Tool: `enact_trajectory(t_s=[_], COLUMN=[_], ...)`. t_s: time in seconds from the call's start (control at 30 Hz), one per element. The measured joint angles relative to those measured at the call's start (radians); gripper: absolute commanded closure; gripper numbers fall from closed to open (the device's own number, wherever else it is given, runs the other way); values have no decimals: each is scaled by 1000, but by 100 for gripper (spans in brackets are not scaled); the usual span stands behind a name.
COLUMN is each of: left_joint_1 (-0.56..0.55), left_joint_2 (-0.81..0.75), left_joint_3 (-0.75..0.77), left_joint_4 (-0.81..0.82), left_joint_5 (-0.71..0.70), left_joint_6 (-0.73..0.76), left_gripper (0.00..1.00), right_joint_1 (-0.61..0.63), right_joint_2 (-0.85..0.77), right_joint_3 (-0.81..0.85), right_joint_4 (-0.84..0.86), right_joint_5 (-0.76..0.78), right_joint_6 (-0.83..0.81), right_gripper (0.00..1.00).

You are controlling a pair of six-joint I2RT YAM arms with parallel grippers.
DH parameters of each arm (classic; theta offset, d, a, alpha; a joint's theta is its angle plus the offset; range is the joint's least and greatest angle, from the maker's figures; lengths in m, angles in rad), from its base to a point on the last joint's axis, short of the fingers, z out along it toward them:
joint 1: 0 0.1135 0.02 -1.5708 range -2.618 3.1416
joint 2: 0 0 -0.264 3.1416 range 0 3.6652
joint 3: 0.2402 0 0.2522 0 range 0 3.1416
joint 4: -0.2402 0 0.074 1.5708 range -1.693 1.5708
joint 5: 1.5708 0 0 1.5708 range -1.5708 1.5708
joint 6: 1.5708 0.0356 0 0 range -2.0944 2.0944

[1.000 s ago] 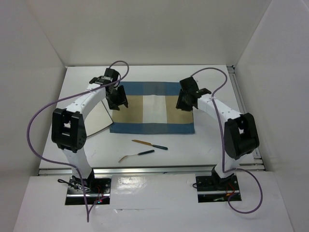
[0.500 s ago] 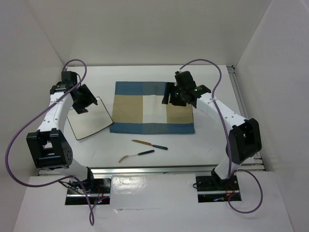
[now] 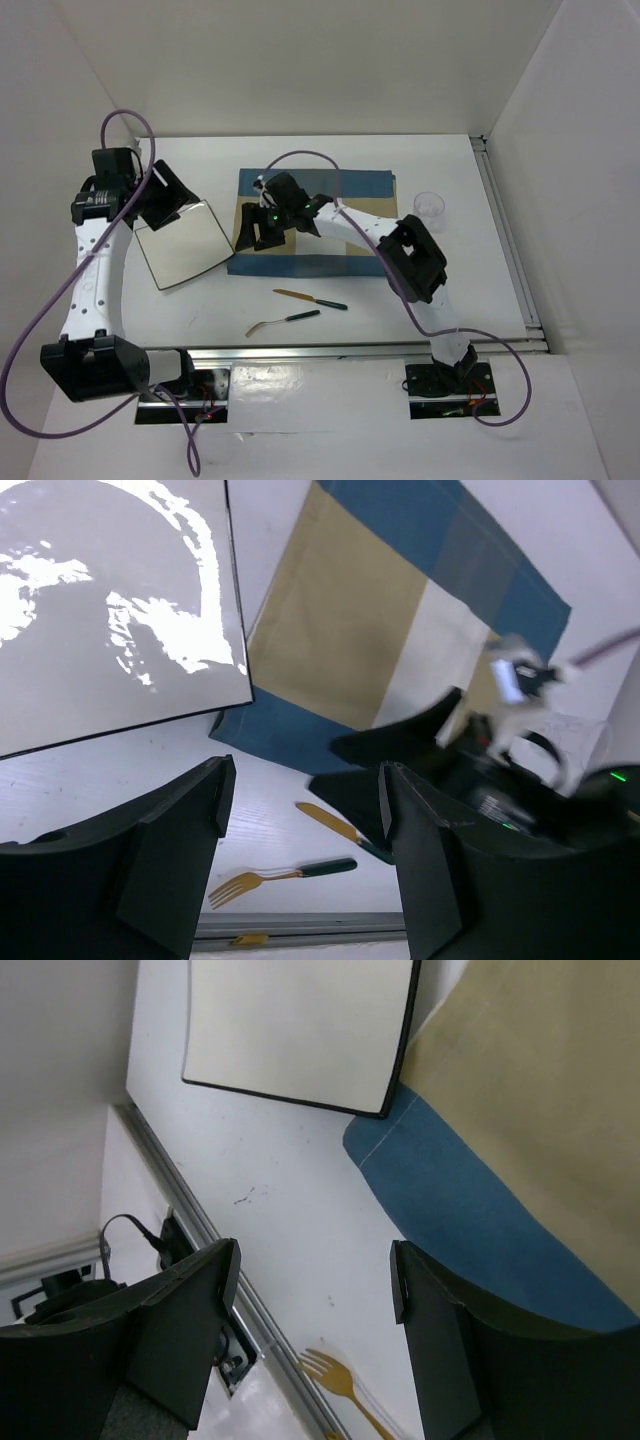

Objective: Set the dinner table for one person

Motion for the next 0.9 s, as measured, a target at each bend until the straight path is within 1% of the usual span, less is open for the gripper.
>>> enact_trajectory(t_s=[0.1, 0.23, 0.33, 0.53, 0.7, 0.9], left_joint_1=[0, 0, 0, 0, 0, 0], left_joint_2=[-48, -68, -71, -79, -89, -92], left_joint_3=[0, 0, -9, -34, -40, -40], left_joint_4=[-2, -6, -8, -16, -19, -21], left_joint_5=[16, 26, 30, 45, 48, 50], left_joint_6=[-3, -3, -3, -17, -21, -21], left_gripper=[24, 22, 22, 22, 22, 22], right_joint_1=[18, 32, 33, 33, 36, 51], right_joint_2=[77, 163, 210, 285, 341, 373], right_joint_3=[14, 72, 124, 232, 292, 306], right_joint_4=[16, 33, 46, 57, 66, 68], right_joint_5=[-21, -30, -29, -21, -20, -21], right_joint_6=[43, 79, 97, 127, 145, 148], right_gripper=[27, 27, 29, 35, 36, 39])
